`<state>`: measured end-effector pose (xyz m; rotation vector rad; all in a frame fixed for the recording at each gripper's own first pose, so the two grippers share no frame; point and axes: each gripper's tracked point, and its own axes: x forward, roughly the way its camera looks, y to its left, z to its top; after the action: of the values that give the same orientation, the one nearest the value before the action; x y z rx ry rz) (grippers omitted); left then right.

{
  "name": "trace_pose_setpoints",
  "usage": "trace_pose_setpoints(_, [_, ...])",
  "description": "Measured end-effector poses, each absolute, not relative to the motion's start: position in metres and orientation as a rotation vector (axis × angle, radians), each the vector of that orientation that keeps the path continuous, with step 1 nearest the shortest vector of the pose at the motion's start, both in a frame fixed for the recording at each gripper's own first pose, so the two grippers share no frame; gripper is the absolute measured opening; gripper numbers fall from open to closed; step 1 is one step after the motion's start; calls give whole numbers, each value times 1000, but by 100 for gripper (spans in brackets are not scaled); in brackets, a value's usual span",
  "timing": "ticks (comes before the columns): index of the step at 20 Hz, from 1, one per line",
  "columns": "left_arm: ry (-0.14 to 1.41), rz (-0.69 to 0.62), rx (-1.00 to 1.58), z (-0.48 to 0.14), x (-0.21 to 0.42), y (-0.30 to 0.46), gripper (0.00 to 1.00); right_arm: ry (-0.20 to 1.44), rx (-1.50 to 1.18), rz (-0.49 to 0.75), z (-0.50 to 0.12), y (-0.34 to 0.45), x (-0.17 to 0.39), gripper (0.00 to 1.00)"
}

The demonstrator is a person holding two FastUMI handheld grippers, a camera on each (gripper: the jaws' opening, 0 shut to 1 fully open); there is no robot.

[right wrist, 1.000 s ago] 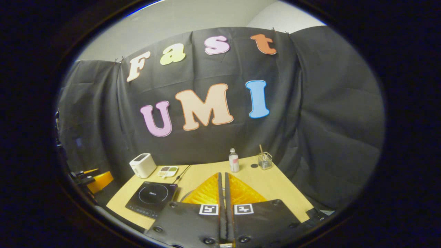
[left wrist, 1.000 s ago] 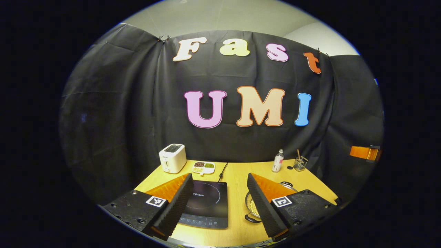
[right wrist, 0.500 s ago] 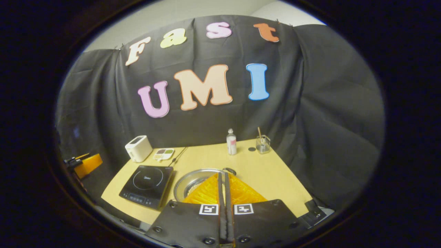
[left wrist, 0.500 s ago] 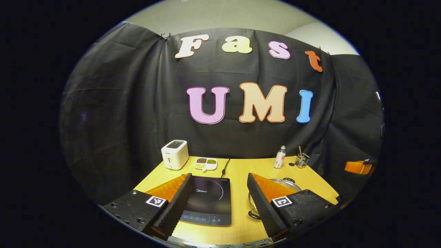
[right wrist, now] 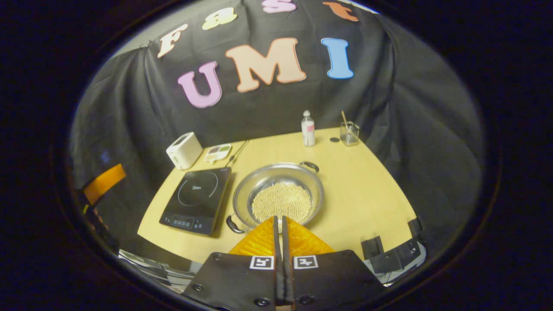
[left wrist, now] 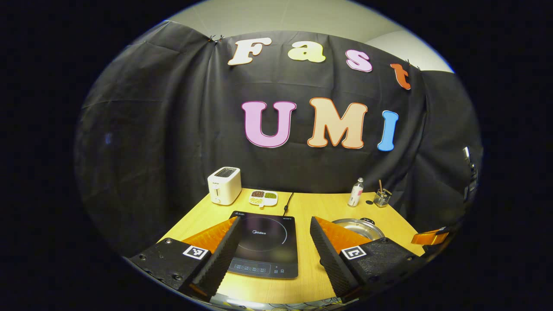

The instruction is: First push the handle of the pot to place it horizontally, then grasp the pot with both hands and set it on the induction cooktop.

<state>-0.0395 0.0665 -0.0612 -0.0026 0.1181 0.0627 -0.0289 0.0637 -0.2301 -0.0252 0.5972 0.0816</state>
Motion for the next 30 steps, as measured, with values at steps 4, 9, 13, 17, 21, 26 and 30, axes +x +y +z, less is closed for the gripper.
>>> trace_pose_setpoints(4, [134, 92, -18, -74, -50, 88, 93, 723, -74, 110, -266, 85, -32, 2])
trace_pose_setpoints(9, [157, 139, -4, -87, -62, 113, 96, 854, -162, 161, -312, 110, -27, 2])
trace_pose_setpoints(13, [140, 165, 2, -87, -68, 132, 96, 972, -200, 165, -354, 120, -19, 2])
trace_pose_setpoints(17, [118, 170, 31, -84, -74, 146, 93, 1076, -200, 123, -386, 125, -10, 2])
trace_pose_setpoints(21, [134, 203, 18, -91, -75, 158, 96, 1111, -186, 61, -402, 127, 5, 0])
trace_pose_setpoints(26, [146, 223, -11, -95, -66, 168, 96, 1118, -167, 43, -412, 142, 19, 3])
trace_pose_setpoints(30, [152, 216, 16, -95, -62, 173, 93, 1119, -148, 32, -414, 154, 26, 3])
